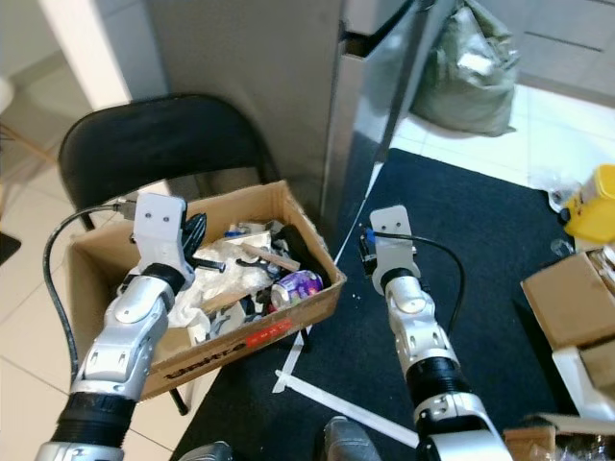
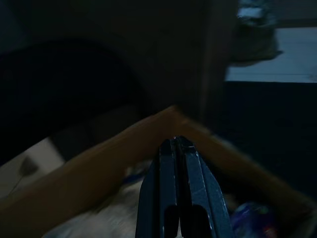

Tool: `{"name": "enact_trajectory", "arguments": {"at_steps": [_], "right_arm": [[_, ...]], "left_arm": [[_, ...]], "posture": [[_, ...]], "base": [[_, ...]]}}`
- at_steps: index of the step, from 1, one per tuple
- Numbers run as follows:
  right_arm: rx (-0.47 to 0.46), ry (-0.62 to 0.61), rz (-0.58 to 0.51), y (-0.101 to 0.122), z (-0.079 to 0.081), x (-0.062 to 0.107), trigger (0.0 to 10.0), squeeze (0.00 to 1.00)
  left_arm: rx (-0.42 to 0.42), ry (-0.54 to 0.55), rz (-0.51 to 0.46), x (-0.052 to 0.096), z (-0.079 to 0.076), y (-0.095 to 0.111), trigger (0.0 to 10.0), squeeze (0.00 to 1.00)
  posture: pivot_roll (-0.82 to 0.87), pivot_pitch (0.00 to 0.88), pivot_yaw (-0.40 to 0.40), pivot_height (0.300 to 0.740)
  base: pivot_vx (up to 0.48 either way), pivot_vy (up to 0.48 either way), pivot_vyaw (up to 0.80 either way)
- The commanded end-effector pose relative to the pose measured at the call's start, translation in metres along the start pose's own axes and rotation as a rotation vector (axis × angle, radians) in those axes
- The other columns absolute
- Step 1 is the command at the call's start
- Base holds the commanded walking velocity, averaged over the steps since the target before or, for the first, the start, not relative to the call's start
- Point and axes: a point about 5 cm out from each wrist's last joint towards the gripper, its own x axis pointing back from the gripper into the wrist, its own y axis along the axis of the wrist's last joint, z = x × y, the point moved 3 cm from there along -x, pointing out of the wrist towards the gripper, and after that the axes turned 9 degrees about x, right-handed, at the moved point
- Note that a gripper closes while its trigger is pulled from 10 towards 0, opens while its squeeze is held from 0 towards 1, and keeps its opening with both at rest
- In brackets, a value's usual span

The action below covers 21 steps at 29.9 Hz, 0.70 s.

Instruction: Picking trash to rubbish bin

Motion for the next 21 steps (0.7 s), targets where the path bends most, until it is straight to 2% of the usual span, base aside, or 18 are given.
{"name": "enact_trajectory", "arguments": {"at_steps": [1, 5, 14, 16, 19, 21], "right_arm": [[0.004, -0.003, 0.038, -0.009, 0.001, 0.003, 10.0, 0.00], [0.010, 0.003, 0.041, -0.010, 0.006, 0.004, 10.0, 0.00], [0.054, -0.007, 0.069, -0.016, 0.003, 0.004, 10.0, 0.00], [0.050, -0.017, 0.076, -0.018, 0.002, 0.004, 10.0, 0.00], [-0.005, -0.033, 0.094, -0.020, 0.000, 0.003, 10.0, 0.00], [-0.034, -0.012, 0.081, -0.016, 0.003, 0.004, 10.0, 0.00]], "left_arm": [[-0.022, -0.012, 0.012, 0.001, -0.002, -0.004, 10.0, 0.00], [-0.030, -0.014, 0.016, 0.001, -0.002, -0.005, 10.0, 0.00], [-0.037, -0.009, 0.013, 0.001, -0.001, -0.004, 10.0, 0.00], [-0.038, -0.010, 0.013, 0.000, -0.002, -0.005, 10.0, 0.00], [-0.040, -0.013, 0.013, -0.001, -0.003, -0.004, 10.0, 0.00], [-0.042, -0.019, 0.013, -0.002, -0.004, -0.004, 10.0, 0.00]], "posture": [[0.08, 0.030, -0.036, 0.740], [0.08, 0.033, -0.034, 0.740], [0.08, 0.039, -0.033, 0.740], [0.08, 0.039, -0.033, 0.740], [0.08, 0.040, -0.032, 0.740], [0.07, 0.042, -0.026, 0.740]], "base": [[0.000, 0.000, -0.80], [0.000, 0.000, -0.80], [0.000, 0.000, -0.80], [0.000, 0.000, -0.80], [0.000, 0.000, -0.80], [0.000, 0.000, -0.80]]}}
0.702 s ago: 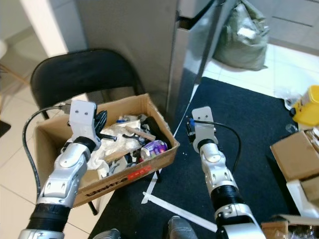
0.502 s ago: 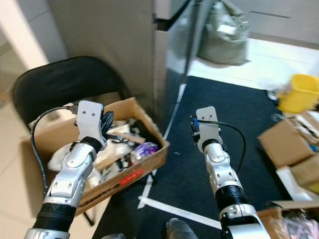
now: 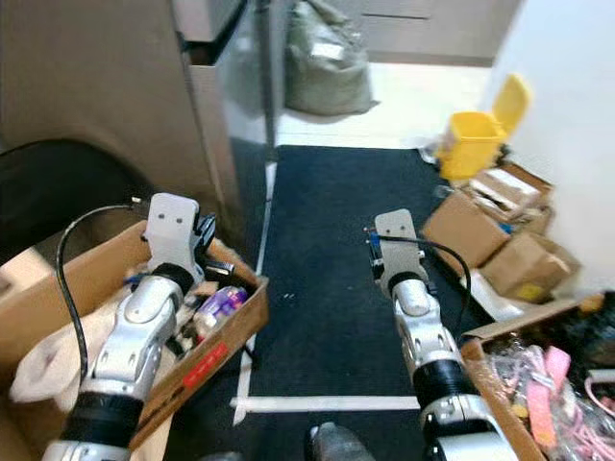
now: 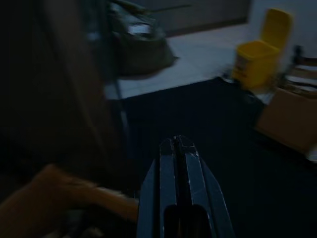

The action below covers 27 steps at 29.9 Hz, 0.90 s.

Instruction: Picking trash to rubbish bin

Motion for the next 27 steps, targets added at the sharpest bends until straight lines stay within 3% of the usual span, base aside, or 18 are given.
{"name": "enact_trajectory", "arguments": {"at_steps": [1, 27], "right_arm": [[-0.033, 0.022, 0.023, -0.0055, 0.0036, 0.0026, 10.0, 0.00], [-0.066, -0.059, 0.044, -0.0101, 0.0011, 0.0081, 10.0, 0.00]], "left_arm": [[-0.012, -0.008, 0.017, -0.0011, -0.0015, -0.0045, 10.0, 0.00], [-0.048, -0.043, 0.030, -0.0032, 0.0025, -0.0004, 10.0, 0.00]], "posture": [[0.07, 0.042, -0.026, 0.740], [0.11, 0.080, 0.067, 0.740]], "base": [[0.000, 0.000, -0.80], [0.000, 0.000, -0.80]]}}
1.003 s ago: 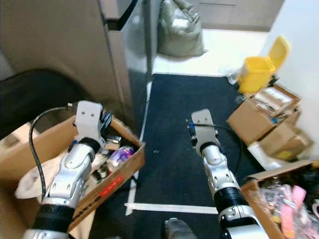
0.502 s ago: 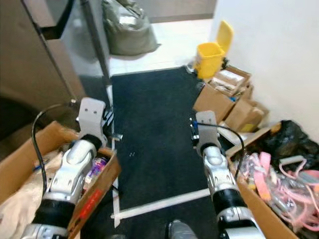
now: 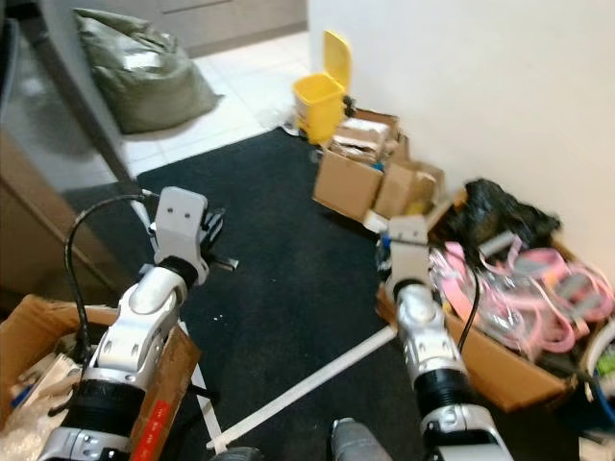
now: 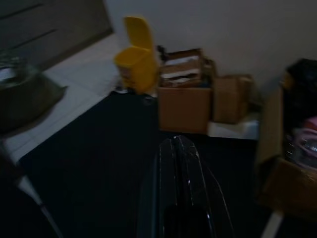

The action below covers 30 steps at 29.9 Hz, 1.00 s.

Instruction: Picking trash to rubbish bin

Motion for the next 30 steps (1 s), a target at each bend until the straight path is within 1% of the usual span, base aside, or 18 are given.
{"name": "enact_trajectory", "arguments": {"at_steps": [1, 6, 7, 9, 14, 17, 21, 23, 26, 30], "right_arm": [[-0.007, 0.005, 0.026, -0.007, 0.004, 0.002, 10.0, 0.00], [-0.010, 0.003, 0.027, -0.007, 0.006, 0.003, 10.0, 0.00], [-0.012, -0.003, 0.030, -0.008, 0.006, 0.004, 10.0, 0.00], [-0.009, -0.007, 0.037, -0.010, 0.007, 0.005, 10.0, 0.00], [-0.004, -0.002, 0.052, -0.015, 0.008, 0.007, 10.0, 0.00], [0.006, 0.019, 0.063, -0.020, 0.012, 0.008, 10.0, 0.00], [0.005, 0.023, 0.084, -0.027, 0.013, 0.010, 10.0, 0.00], [0.005, 0.023, 0.087, -0.028, 0.013, 0.010, 10.0, 0.00], [0.011, 0.023, 0.091, -0.029, 0.013, 0.010, 10.0, 0.00], [0.015, 0.013, 0.100, -0.032, 0.010, 0.011, 10.0, 0.00]], "left_arm": [[-0.011, 0.007, 0.023, 0.002, 0.002, -0.004, 10.0, 0.00], [0.011, 0.016, 0.028, 0.003, 0.004, -0.006, 10.0, 0.00], [0.039, 0.036, 0.041, 0.004, 0.007, -0.010, 10.0, 0.00], [0.046, 0.049, 0.052, 0.004, 0.010, -0.014, 10.0, 0.00], [0.051, 0.059, 0.061, 0.005, 0.011, -0.017, 10.0, 0.00], [0.050, 0.070, 0.066, 0.007, 0.013, -0.019, 10.0, 0.00], [0.058, 0.090, 0.073, 0.014, 0.018, -0.021, 10.0, 0.00], [0.068, 0.090, 0.089, 0.016, 0.018, -0.025, 10.0, 0.00], [0.054, 0.090, 0.105, 0.018, 0.018, -0.032, 10.0, 0.00], [0.065, 0.098, 0.119, 0.022, 0.019, -0.040, 10.0, 0.00]], "posture": [[0.11, 0.077, 0.071, 0.740], [0.10, 0.059, 0.079, 0.740], [0.10, 0.061, 0.077, 0.740], [0.10, 0.059, 0.078, 0.740], [0.10, 0.067, 0.063, 0.740], [0.11, 0.069, 0.047, 0.740], [0.12, 0.058, 0.037, 0.740], [0.11, 0.056, 0.040, 0.740], [0.11, 0.052, 0.044, 0.740], [0.10, 0.055, 0.046, 0.740]], "base": [[0.000, 0.000, -0.80], [0.000, 0.000, -0.80], [0.000, 0.000, -0.80], [0.000, 0.000, -0.80], [0.000, 0.000, -0.80], [0.000, 0.000, -0.80], [0.000, 0.000, -0.80], [0.000, 0.000, -0.80], [0.000, 0.000, -0.80], [0.000, 0.000, -0.80]]}}
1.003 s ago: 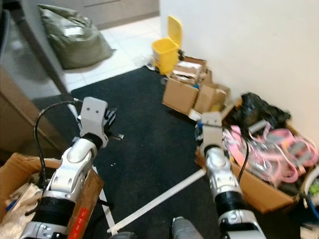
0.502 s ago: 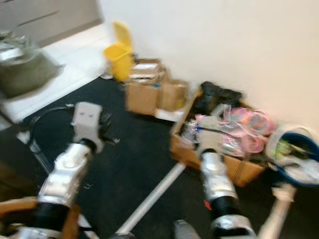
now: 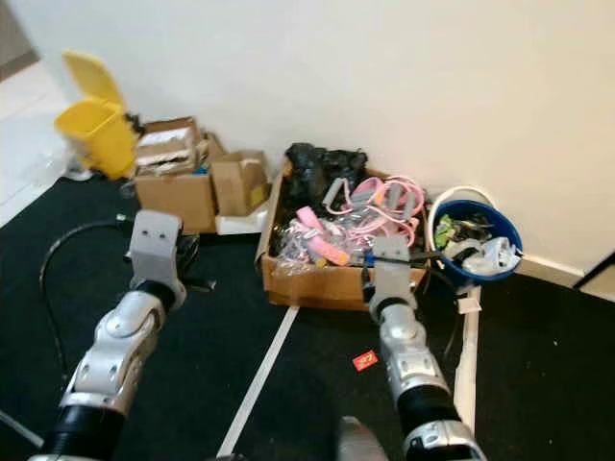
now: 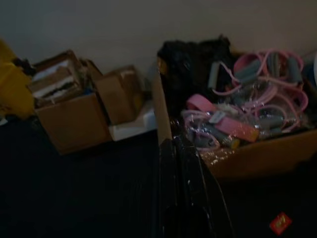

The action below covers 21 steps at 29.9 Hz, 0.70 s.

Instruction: Picking trash to rubbish bin

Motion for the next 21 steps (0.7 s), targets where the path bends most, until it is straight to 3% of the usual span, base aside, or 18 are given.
{"name": "enact_trajectory", "arguments": {"at_steps": [1, 21], "right_arm": [[0.001, -0.022, 0.016, -0.0056, -0.0072, 0.0011, 10.0, 0.00], [0.001, -0.019, 0.037, -0.0118, -0.0074, 0.0014, 10.0, 0.00]], "left_arm": [[0.001, 0.002, 0.007, 0.0024, 0.0001, -0.0047, 10.0, 0.00], [-0.021, 0.036, -0.002, -0.0018, 0.0047, -0.0036, 10.0, 0.00]], "posture": [[0.09, 0.055, 0.044, 0.740], [0.08, 0.043, 0.018, 0.740]], "base": [[0.000, 0.000, -0.80], [0.000, 0.000, -0.80]]}}
